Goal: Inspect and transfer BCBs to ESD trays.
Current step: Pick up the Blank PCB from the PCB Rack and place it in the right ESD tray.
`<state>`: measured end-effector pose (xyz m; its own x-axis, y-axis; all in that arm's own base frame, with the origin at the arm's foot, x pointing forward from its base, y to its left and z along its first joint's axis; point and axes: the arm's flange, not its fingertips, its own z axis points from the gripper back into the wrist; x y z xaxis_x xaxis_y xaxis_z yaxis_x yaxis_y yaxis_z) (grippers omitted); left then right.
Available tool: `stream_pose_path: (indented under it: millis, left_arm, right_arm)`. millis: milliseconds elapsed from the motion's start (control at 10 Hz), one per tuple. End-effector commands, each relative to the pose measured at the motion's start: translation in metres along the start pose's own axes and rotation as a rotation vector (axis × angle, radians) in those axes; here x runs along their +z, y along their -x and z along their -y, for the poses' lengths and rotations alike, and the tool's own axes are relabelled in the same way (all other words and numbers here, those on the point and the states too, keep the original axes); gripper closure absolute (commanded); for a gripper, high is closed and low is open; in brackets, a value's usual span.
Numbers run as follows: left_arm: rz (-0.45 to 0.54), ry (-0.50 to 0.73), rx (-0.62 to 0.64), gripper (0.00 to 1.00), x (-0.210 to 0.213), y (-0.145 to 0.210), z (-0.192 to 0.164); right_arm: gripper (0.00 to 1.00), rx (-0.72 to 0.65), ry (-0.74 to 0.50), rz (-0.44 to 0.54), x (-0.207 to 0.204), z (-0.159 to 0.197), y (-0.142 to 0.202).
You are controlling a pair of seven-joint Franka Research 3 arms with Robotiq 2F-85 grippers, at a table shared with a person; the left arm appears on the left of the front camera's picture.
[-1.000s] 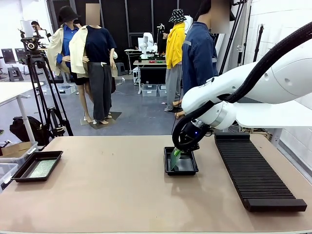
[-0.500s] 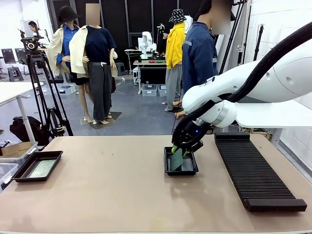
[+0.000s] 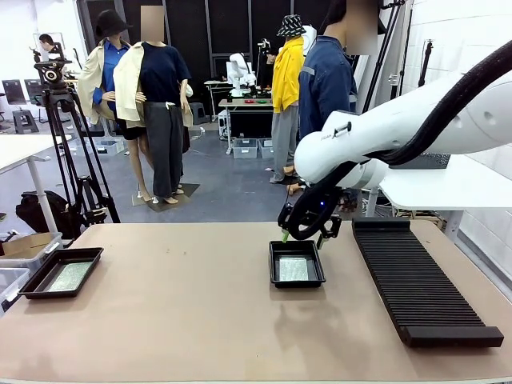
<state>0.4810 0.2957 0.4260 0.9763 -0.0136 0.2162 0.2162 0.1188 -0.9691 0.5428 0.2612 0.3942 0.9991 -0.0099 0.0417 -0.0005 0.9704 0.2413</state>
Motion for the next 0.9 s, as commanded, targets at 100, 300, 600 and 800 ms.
stream_pose_path:
  millis: [100, 300, 600, 800]
  left_arm:
    - [-0.001, -0.009, 0.004, 0.0, 0.0005, 0.0003, 0.0022]
    - [-0.001, -0.009, 0.004, 0.0, 0.0005, 0.0003, 0.0022]
    - [-0.001, -0.009, 0.004, 0.0, 0.0005, 0.0003, 0.0022]
    - [-0.001, -0.009, 0.004, 0.0, 0.0005, 0.0003, 0.0022]
  right_arm:
    - [0.0, -0.004, 0.065, -0.002, 0.0126, -0.0048, 0.0]
    - [0.0, 0.008, 0.11, -0.011, 0.0161, -0.0095, 0.0045]
    - [0.0, 0.017, 0.044, -0.007, 0.0126, -0.0024, 0.0035]
    - [0.0, 0.017, 0.044, -0.007, 0.0126, -0.0024, 0.0035]
